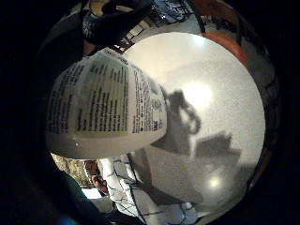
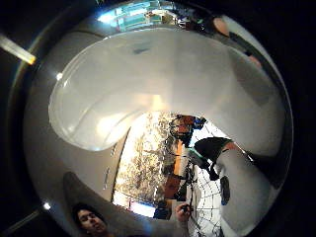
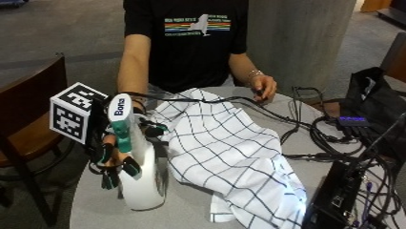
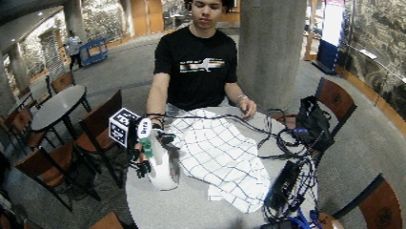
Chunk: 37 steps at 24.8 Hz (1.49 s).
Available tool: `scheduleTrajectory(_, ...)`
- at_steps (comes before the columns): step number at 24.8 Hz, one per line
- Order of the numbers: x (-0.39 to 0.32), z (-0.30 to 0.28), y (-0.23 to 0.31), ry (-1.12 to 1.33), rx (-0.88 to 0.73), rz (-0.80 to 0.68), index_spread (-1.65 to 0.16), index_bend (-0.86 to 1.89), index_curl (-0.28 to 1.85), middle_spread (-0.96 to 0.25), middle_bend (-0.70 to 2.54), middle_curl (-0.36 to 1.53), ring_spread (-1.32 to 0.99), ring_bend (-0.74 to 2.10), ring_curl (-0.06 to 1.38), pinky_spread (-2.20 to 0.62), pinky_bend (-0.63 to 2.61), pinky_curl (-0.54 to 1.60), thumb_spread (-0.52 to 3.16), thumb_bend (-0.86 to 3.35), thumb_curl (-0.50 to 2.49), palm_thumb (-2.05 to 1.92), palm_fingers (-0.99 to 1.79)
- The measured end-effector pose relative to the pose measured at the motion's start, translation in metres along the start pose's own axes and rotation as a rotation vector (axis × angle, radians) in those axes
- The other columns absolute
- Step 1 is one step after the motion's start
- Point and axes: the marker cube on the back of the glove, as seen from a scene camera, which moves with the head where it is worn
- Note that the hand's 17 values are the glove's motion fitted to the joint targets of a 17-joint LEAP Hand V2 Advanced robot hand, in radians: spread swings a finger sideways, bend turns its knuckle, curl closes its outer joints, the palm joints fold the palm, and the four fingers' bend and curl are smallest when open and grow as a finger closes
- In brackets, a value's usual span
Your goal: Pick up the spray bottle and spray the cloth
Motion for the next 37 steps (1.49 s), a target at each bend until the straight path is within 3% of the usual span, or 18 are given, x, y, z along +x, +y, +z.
scheduleTrajectory(4,0.000,0.002,-0.002,-0.011,0.045,-0.009,-0.35,0.06,0.15,-0.06,0.68,0.48,0.00,0.42,0.34,0.35,0.30,0.30,0.81,0.05,0.40,0.92,0.61)
scheduleTrajectory(10,0.004,0.001,-0.004,-0.031,0.119,-0.022,-0.28,0.40,0.26,-0.08,0.56,0.45,-0.05,0.36,0.32,0.34,0.19,0.26,0.69,0.08,0.47,1.06,0.94)
scheduleTrajectory(22,0.001,0.003,-0.006,0.008,0.160,-0.051,-0.23,0.39,0.38,-0.11,0.48,0.46,-0.11,0.30,0.35,0.32,0.17,0.29,0.45,0.01,0.57,1.13,1.06)
scheduleTrajectory(30,-0.004,-0.007,0.000,0.026,0.109,-0.089,-0.22,0.34,0.42,-0.11,0.46,0.47,-0.12,0.27,0.36,0.31,0.16,0.29,0.37,-0.02,0.62,1.14,1.09)
scheduleTrajectory(37,-0.055,-0.039,0.020,0.105,-0.069,-0.242,-0.22,0.32,0.45,-0.11,0.46,0.48,-0.13,0.29,0.37,0.30,0.16,0.28,0.32,-0.03,0.65,1.14,1.13)
